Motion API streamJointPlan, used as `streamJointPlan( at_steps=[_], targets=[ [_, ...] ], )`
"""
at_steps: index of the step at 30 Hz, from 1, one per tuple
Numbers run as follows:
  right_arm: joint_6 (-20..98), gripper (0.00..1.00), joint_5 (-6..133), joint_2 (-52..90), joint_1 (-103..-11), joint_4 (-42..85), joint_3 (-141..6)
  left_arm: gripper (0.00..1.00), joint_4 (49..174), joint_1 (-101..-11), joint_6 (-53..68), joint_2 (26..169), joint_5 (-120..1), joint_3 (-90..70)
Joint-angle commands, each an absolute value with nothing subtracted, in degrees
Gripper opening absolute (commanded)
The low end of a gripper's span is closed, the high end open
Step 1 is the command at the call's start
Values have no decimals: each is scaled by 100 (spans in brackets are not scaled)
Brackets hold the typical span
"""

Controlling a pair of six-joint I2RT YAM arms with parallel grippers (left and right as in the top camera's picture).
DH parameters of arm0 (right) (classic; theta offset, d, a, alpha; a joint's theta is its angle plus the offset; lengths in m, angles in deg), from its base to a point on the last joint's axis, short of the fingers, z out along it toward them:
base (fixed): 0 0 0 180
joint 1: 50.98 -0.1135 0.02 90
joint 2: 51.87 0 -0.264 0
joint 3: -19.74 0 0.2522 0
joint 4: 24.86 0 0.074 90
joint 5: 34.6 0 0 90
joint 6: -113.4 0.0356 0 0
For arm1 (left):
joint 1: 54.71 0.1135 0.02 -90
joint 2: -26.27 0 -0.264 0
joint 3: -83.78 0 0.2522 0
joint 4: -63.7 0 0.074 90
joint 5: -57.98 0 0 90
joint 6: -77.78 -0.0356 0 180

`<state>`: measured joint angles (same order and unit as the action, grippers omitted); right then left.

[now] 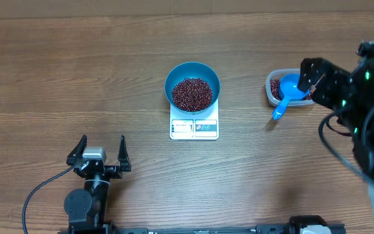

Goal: Scoop item into bowl and weigh 150g on scale

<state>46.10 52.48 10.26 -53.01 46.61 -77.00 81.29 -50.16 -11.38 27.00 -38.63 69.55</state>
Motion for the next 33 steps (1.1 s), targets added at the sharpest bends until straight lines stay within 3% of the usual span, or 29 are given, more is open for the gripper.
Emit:
streamJointPlan(
  at_steps=[1,9,20,26,33],
  targets=[
    [4538,100,5320,57,-5329,3763,-6481,100,8149,-4983,-1269,2648,-3798,6975],
    [3663,100,6212,-2010,-5329,970,-3886,99,8149,-4983,-1269,2648,-3798,6975],
    [3637,100,6601,-4511,-5329,-2110,-348,99,8149,-4983,-1269,2648,-3798,6975],
    [3484,100,6597,-5171,-5327,-2486,354,99,8149,-4983,-1269,2648,-3798,6975],
    [3051,100,6546,-5171,-5329,-1657,555,100,8149,-4983,-1269,2648,-3798,6975]
  ],
)
